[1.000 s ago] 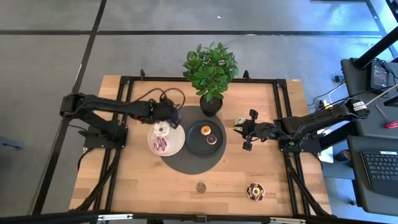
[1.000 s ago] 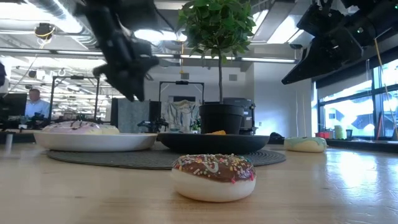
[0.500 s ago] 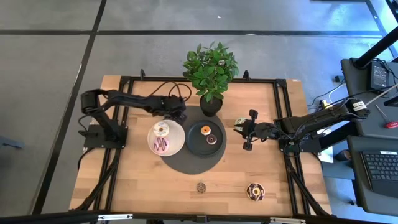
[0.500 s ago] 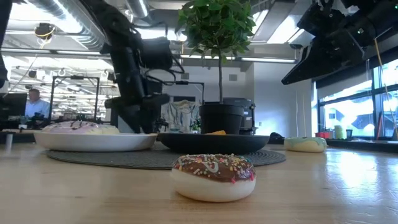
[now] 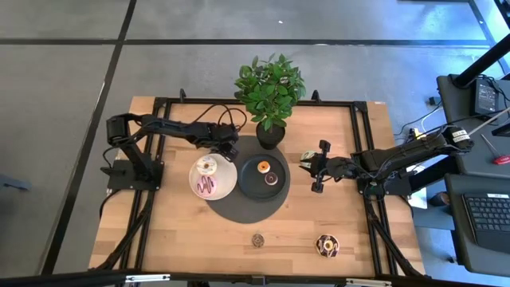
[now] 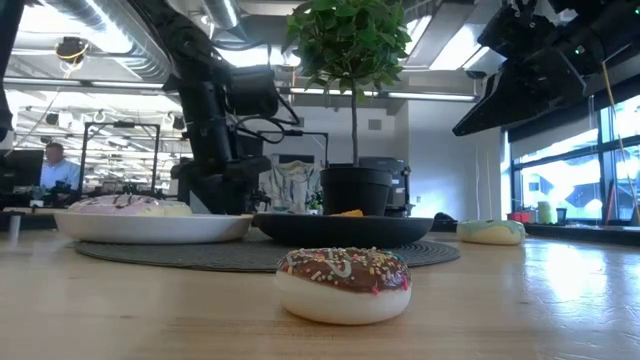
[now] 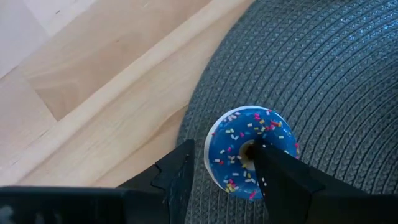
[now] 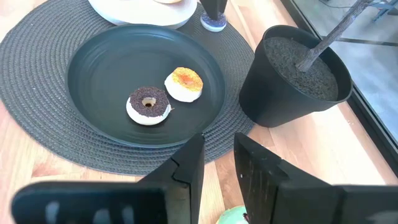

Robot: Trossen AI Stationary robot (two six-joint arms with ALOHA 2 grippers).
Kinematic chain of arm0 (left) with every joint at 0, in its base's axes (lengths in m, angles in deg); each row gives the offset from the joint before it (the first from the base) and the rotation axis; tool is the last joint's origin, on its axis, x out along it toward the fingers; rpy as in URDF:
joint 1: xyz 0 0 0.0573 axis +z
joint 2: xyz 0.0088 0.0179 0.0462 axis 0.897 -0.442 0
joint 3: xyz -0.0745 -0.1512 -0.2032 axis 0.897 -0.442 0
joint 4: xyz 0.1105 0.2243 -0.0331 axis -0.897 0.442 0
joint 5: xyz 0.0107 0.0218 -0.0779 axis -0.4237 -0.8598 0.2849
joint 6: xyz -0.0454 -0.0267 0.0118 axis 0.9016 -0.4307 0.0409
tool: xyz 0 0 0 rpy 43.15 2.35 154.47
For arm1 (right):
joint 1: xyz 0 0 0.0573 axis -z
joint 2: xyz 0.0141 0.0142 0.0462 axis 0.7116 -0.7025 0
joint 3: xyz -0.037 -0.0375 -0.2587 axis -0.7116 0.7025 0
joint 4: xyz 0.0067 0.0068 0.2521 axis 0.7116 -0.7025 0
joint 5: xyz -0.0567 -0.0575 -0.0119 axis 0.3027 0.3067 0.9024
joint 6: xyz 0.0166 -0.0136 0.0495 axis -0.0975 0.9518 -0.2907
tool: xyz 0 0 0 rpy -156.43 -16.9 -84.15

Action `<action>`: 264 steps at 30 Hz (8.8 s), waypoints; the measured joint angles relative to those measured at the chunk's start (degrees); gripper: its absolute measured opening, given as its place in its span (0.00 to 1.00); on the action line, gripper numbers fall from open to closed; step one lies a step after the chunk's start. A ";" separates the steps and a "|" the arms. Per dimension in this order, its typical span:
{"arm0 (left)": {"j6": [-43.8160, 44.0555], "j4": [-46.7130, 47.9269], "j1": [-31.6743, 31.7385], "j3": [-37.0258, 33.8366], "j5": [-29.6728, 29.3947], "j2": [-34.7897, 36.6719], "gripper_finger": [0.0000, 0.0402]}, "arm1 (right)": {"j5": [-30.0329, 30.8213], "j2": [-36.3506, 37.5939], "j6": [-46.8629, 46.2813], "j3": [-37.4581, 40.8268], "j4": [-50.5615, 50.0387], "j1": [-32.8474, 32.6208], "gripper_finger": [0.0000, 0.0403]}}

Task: Pick & Place donuts
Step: Put the small blue donut on the black plate, then put the small brown donut on the black plate

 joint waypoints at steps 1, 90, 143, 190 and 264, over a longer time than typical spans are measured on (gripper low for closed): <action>-0.07 0.00 0.00 0.00 0.00 0.02 0.39 | 0.00 0.00 -0.02 0.00 0.00 0.00 0.22; -11.91 -14.47 -27.80 10.40 -5.86 -2.23 0.01 | -12.51 -41.33 46.73 -30.51 4.05 -0.99 0.30; -12.87 -15.31 -27.85 10.40 -4.28 -2.23 0.17 | -11.43 -41.33 44.93 -30.47 4.46 -0.68 0.01; -10.40 -10.05 -29.07 10.36 -11.67 1.01 0.41 | -15.31 -47.44 28.52 -17.00 32.25 3.85 0.02; -8.43 -10.26 -29.67 10.40 -5.19 0.92 0.42 | -10.08 -9.84 0.00 -6.49 -5.75 3.45 0.31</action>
